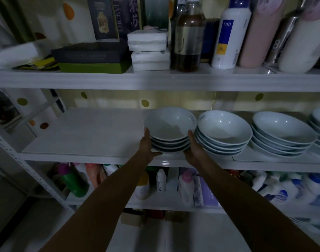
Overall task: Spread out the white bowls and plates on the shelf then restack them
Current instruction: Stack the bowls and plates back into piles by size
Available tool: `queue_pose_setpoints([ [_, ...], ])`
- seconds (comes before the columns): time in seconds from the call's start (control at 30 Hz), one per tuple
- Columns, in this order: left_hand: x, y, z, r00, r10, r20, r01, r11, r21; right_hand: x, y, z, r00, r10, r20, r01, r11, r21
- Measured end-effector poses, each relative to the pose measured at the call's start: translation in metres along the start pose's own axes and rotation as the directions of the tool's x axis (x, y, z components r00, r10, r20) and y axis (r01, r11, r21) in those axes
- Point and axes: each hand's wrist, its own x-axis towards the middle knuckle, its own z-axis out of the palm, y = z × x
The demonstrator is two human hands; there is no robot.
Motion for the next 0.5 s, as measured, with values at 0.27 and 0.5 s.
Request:
queue_pose_setpoints([
  [0.27, -0.003, -0.001, 0.000, 1.000, -0.011, 0.001, 0.011, 1.000, -0.005, 0.003, 0.000, -0.004, 1.000, 0.009, 0.003, -0.009, 1.000, -0.028],
  [0.5, -0.019, 0.004, 0.001, 0.996, 0.029, -0.085, -0.003, 0.959, 0.285, -0.006, -0.009, -0.016, 1.000, 0.009, 0.002, -0.007, 0.911, -0.413],
])
